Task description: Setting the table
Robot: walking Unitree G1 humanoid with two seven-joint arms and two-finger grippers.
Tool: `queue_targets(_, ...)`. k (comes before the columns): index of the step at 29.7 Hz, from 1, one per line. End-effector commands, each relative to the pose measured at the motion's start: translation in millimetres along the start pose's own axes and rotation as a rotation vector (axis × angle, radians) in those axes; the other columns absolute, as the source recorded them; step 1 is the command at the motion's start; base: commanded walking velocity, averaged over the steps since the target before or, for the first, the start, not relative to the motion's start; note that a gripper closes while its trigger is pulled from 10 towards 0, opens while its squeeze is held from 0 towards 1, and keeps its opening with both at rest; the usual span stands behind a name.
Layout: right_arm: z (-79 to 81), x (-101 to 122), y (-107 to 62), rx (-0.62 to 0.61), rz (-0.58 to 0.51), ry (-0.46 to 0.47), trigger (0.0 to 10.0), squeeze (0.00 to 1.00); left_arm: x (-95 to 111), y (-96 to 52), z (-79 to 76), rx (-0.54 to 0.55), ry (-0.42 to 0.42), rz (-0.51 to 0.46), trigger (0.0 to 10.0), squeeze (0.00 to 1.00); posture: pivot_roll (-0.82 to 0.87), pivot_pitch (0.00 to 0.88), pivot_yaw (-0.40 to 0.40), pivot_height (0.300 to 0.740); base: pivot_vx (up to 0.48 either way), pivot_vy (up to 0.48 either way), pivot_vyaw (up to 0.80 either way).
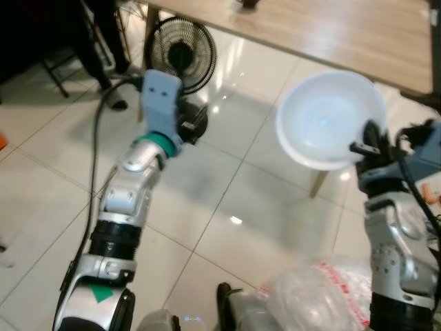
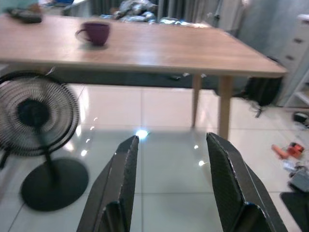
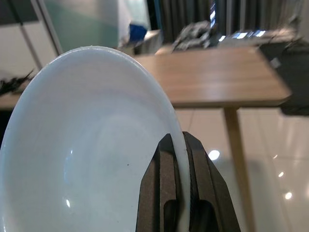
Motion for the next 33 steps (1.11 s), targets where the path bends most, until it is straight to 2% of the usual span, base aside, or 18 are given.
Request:
queue_targets(1, -2.0, -2.1, -2.4, -0.001, 0.007, -0.018, 10.0, 0.00, -2.8, -1.6, 1.2, 0.006, 0.005, 0.005, 10.0, 0.00, 0.06, 0.072, 0.004, 0.740, 0.000, 0.000, -0.40)
queue_targets(4, -0.5, -2.3, -2.4, 0.009, 0.006, -0.032, 10.0, 0.00, -6.1, -1.4, 3.8, 0.028, 0.033, 0.024, 10.0, 0.00, 0.06, 0.069, 0.004, 0.740, 0.480, 0.000, 0.00)
queue_targets(24, -0.9, -1.0, -2.2, 0.007, -0.004, -0.011, 10.0, 0.00, -5.7, 0.0, 5.1, 0.039, 0.033, 0.020, 10.0, 0.00, 0.06, 0.069, 0.004, 0.740, 0.480, 0.000, 0.00)
queue_targets(33, -2.9, 0.2, -1.8, -0.004, -0.005, -0.001, 10.0, 0.00, -5.3, 0.2, 5.5, 0.039, 0.031, 0.019, 10.0, 0.00, 0.06, 0.078, 0.005, 0.740, 0.480, 0.000, -0.72)
Point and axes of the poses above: a point about 5 cm out from each wrist's last joint towards the gripper, its own y axis pointing out of the wrist towards the gripper, its own x axis along the axis of the wrist's last joint, z = x × y, the point moved 4 cm from there along y, pointing out of the wrist towards the gripper, and after that the axes turned 13 degrees about y, right-handed, at the moved point
